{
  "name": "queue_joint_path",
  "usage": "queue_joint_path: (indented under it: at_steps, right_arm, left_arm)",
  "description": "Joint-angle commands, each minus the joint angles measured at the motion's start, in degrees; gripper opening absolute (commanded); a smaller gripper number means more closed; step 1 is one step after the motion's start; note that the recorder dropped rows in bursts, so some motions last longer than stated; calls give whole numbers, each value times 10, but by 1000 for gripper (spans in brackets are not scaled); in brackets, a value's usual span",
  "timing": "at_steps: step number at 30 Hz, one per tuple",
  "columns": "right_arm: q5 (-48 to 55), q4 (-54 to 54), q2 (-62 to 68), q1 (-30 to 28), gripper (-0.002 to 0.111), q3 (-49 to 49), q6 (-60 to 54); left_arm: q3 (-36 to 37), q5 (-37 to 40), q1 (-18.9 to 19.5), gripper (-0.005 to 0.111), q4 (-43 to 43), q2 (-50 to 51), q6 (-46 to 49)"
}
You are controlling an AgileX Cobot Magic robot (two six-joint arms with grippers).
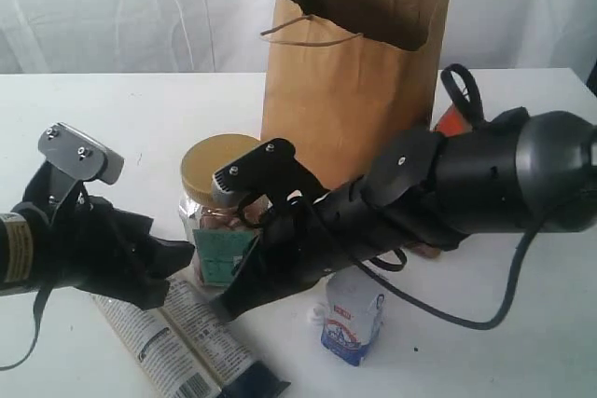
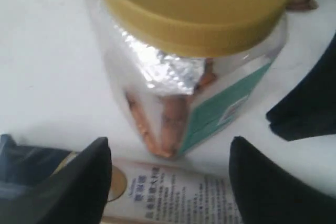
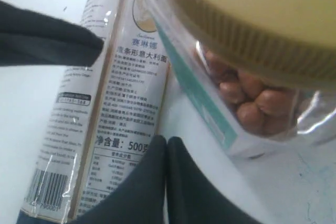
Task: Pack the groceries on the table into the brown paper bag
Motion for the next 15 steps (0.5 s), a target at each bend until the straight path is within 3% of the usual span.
queue_joint_path:
  at_steps: [1, 3, 7, 11, 15]
  right_arm:
    - [49, 4, -19, 1, 0, -10, 2]
    - [98, -77, -50, 1, 0, -2, 55]
    - [8, -255, -58, -1, 0, 6, 202]
    - [-59, -248, -2, 0, 0, 5, 202]
    - [-62, -240, 26, 1, 0, -15, 202]
  left_arm:
    - [-2, 66, -2, 67, -44, -9, 18]
    - [-2, 65, -2, 67, -44, -27, -10]
    - [-2, 64, -2, 67, -43, -52, -12]
    - [-2, 64, -2, 67, -43, -53, -12]
    - [-2, 64, -2, 67, -43, -53, -5]
